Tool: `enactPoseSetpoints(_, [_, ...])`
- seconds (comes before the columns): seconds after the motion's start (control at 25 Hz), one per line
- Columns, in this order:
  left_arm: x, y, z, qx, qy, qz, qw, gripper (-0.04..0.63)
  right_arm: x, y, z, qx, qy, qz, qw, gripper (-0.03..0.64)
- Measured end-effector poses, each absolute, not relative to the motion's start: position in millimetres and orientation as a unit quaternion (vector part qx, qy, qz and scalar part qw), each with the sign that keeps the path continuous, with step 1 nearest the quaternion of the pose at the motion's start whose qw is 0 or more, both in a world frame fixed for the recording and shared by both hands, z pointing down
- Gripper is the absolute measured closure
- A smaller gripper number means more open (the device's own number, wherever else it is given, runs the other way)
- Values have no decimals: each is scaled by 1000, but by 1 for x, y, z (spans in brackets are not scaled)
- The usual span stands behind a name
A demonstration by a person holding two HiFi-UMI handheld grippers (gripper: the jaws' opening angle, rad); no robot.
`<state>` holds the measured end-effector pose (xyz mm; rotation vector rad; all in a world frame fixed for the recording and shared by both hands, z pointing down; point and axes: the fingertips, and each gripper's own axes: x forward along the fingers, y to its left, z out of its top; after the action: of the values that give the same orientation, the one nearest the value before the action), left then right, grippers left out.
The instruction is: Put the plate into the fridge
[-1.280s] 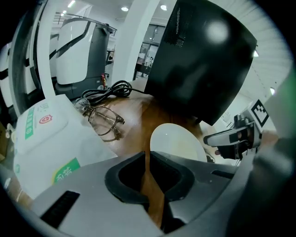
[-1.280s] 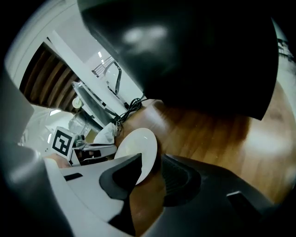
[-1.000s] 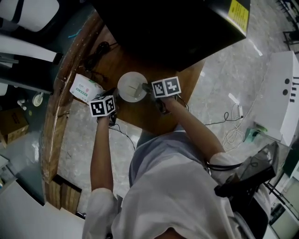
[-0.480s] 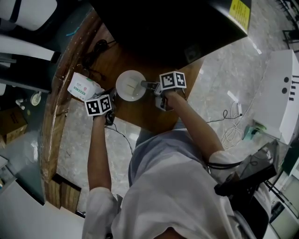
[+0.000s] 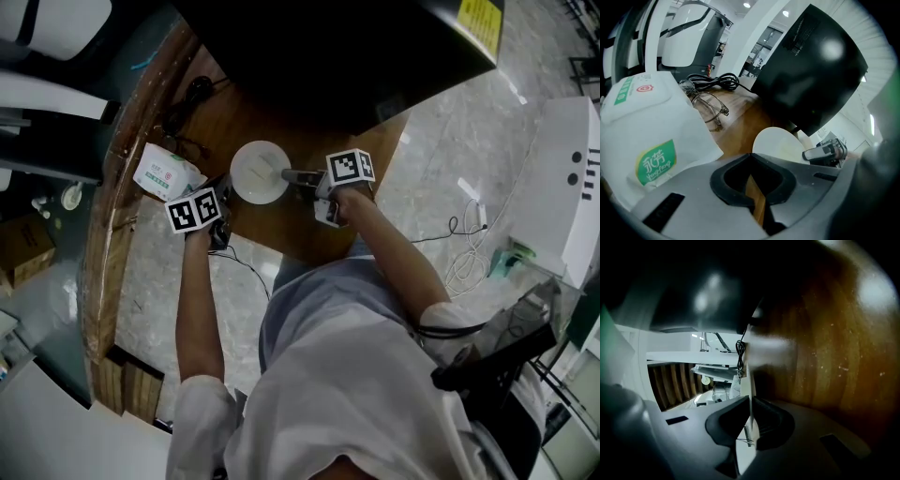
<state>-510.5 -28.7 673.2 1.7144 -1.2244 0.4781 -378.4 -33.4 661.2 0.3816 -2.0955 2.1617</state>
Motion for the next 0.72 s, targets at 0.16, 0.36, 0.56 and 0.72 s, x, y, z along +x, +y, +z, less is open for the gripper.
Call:
enactPoseSetpoints(0.16, [-510,-29,674,697,-504,191,474,577,-380,-42,664,159,-685,710,37,583])
enactPoseSetpoints(0.36, [-505,-39,675,697,-509,187,469,577,-375,-55,672,183,-683,704,55,587])
enactPoseSetpoints(0.56, [-505,-36,668,715,-503,150,461,575,-369,-43,675,194,-669,717,38,592])
enactPoseSetpoints(0.72, [-493,-35,662,728,-511,80,449,575,-356,-44,673,184,-671,718,24,592])
